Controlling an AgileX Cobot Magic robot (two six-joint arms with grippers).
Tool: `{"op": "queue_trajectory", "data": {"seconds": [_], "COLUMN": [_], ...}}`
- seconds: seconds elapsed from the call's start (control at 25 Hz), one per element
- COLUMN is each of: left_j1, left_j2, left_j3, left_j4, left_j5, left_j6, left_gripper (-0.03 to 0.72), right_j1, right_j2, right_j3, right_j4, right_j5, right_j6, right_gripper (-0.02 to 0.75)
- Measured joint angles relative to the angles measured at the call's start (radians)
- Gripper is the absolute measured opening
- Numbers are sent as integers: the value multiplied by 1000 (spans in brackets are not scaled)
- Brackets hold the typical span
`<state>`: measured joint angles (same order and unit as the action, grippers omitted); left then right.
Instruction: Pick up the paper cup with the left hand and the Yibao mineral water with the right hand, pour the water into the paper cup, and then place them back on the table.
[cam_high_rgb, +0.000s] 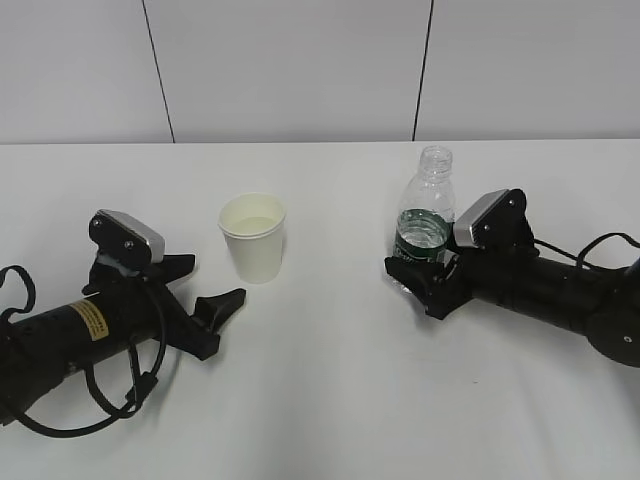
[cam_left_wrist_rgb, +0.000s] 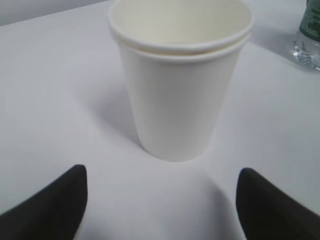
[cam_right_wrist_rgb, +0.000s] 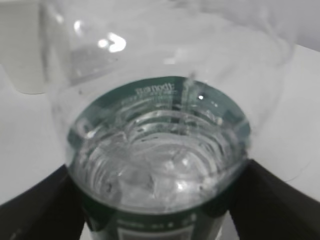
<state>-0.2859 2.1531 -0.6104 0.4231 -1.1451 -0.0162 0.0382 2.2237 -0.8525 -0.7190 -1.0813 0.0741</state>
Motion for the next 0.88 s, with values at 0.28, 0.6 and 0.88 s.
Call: {"op": "queue_trajectory", "data": {"seconds": [0.28, 0.6, 0.88], "left_j1": [0, 0, 0], "left_j2": [0, -30, -83], "left_j3": [0, 1, 1], "left_j4": [0, 1, 9], "left_j5": [0, 1, 50], "left_j6": [0, 0, 0], "left_gripper": [592, 592, 592], "right_j1": [0, 0, -22], "right_j2": [0, -39, -107], "right_j3": [0, 40, 128], "right_j4": [-4, 2, 43], "right_j5": [2, 56, 56], "right_j6": [10, 23, 23], "right_gripper": [648, 648, 647]}}
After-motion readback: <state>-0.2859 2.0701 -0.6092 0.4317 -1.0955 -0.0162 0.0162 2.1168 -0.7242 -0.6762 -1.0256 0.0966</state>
